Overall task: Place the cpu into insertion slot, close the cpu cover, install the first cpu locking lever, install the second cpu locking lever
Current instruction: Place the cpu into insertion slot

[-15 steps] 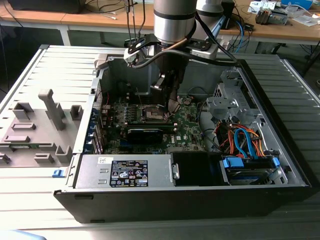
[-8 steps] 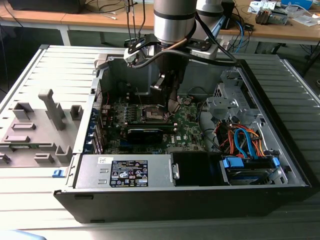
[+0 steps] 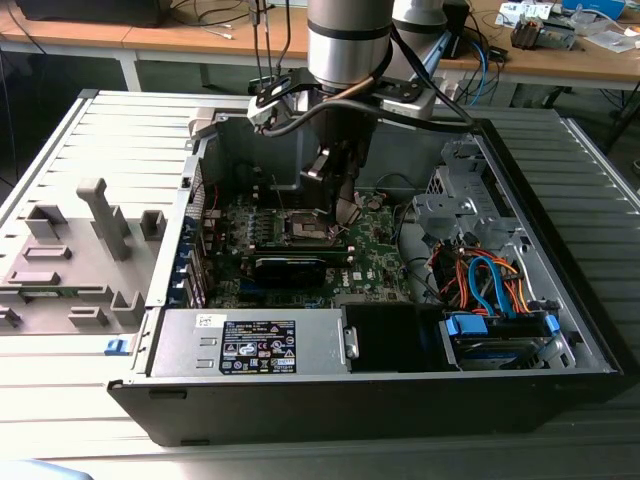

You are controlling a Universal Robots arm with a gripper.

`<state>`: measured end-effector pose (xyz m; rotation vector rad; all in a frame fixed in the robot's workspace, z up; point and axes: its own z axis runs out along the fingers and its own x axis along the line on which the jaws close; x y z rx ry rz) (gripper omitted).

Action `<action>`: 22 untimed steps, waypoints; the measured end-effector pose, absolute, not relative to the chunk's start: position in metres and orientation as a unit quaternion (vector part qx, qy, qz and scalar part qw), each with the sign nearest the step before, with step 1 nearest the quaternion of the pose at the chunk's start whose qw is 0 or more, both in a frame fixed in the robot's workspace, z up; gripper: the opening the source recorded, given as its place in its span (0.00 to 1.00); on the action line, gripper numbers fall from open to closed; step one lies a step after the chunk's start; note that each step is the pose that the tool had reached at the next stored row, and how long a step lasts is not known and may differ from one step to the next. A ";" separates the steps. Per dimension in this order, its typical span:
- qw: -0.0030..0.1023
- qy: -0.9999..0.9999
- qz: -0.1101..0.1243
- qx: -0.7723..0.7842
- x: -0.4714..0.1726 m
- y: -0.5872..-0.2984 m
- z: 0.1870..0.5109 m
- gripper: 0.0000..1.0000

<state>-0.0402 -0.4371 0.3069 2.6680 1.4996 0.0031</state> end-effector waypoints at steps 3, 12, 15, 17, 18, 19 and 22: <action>0.041 0.484 0.001 0.874 -0.040 -0.437 0.306 0.55; 0.041 0.478 0.000 0.877 -0.040 -0.437 0.306 0.55; 0.041 0.476 0.000 0.878 -0.040 -0.437 0.306 0.55; 0.041 0.476 0.000 0.879 -0.040 -0.437 0.306 0.55; 0.041 0.475 0.000 0.879 -0.040 -0.437 0.306 0.55; 0.041 0.475 0.000 0.879 -0.040 -0.437 0.306 0.55; 0.041 0.473 0.000 0.880 -0.040 -0.437 0.306 0.55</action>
